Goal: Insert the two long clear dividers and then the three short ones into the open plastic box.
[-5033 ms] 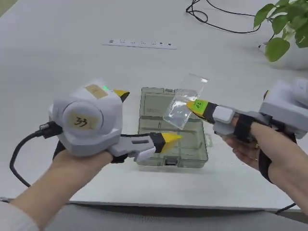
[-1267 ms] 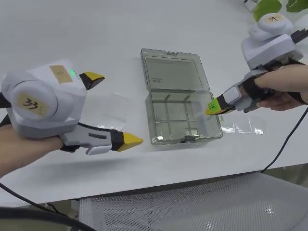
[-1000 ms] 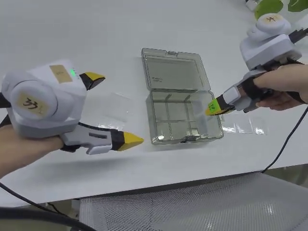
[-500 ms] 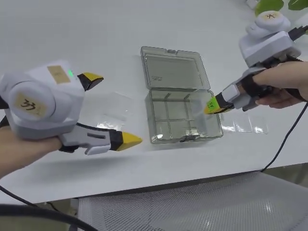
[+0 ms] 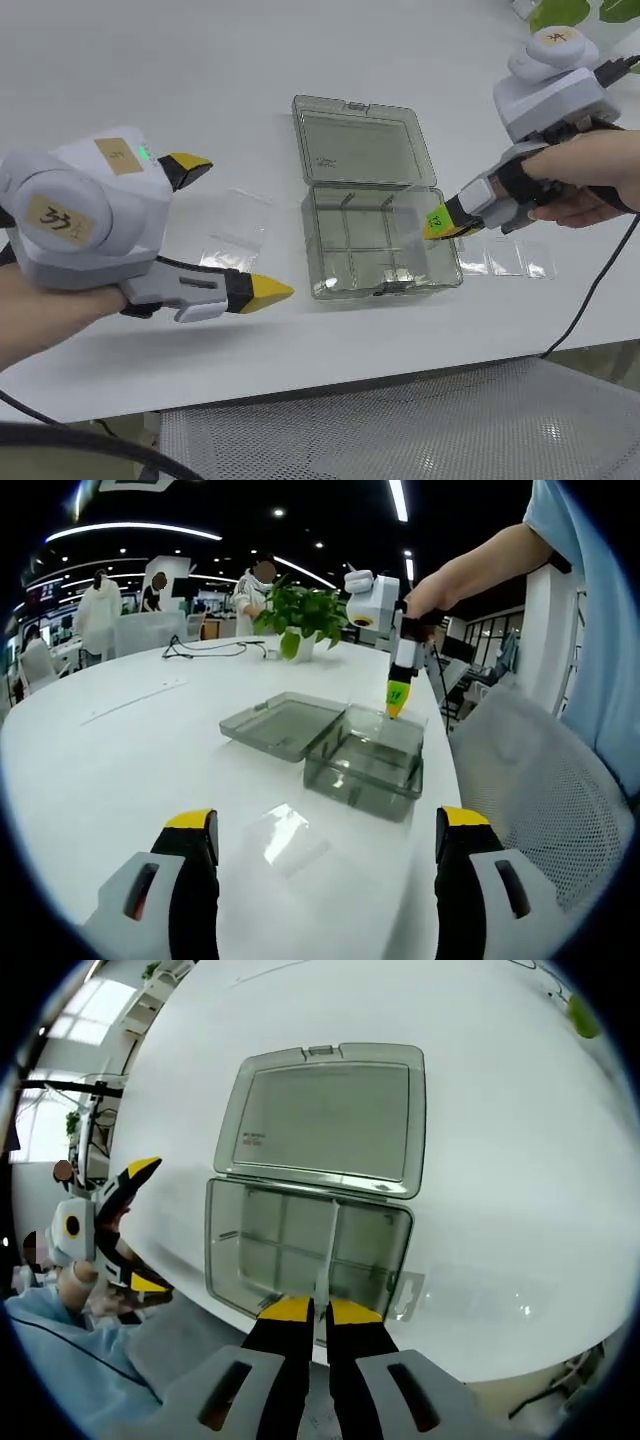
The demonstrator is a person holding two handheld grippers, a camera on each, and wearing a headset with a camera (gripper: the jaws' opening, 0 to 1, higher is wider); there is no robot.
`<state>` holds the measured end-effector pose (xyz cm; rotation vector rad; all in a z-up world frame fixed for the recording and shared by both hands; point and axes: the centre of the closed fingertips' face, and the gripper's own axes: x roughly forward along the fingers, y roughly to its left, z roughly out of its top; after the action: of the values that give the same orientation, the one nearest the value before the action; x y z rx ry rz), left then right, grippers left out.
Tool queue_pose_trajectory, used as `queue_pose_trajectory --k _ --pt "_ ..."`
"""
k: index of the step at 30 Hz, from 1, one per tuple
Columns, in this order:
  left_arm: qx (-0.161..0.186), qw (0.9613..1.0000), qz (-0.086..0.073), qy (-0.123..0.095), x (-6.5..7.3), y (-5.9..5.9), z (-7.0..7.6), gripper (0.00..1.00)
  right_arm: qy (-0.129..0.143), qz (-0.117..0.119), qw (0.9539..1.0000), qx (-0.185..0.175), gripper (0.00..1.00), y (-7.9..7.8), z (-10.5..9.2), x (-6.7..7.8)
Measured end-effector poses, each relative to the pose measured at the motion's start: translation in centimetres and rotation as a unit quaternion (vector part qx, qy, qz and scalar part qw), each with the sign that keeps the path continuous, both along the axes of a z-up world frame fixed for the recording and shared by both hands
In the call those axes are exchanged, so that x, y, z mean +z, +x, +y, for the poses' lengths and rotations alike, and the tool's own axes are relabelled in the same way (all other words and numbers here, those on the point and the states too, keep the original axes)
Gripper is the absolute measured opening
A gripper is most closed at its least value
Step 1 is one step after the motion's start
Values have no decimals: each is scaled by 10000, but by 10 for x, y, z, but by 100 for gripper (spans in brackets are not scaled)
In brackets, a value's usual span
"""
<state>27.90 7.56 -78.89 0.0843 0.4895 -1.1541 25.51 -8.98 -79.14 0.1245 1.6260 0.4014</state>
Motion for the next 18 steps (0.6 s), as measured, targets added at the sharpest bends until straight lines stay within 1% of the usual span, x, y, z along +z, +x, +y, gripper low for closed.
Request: queue_pose_trajectory --k 3,5,7,12,15,17,18 --pt "13 10000 17 -9 0 0 0 91 -5 3 10000 -4 5 1 -1 -1" --pt "14 10000 -2 -5 0 0 0 92 -2 5 10000 -25 5 2 -1 -1" --pt "9 10000 19 -27 0 -1 -1 91 -7 -3 10000 -7 5 2 -1 -2" --pt "16 10000 2 -52 1 0 -2 91 -25 -2 10000 53 5 3 3 -6" --pt "33 10000 17 -63 1 0 -2 91 -43 1 9999 115 5 2 6 -12" --pt "47 10000 11 -61 1 1 0 91 -70 -2 9998 163 5 5 3 -22" --pt "56 10000 21 -56 1 0 1 91 -82 7 9998 183 5 6 3 -24"
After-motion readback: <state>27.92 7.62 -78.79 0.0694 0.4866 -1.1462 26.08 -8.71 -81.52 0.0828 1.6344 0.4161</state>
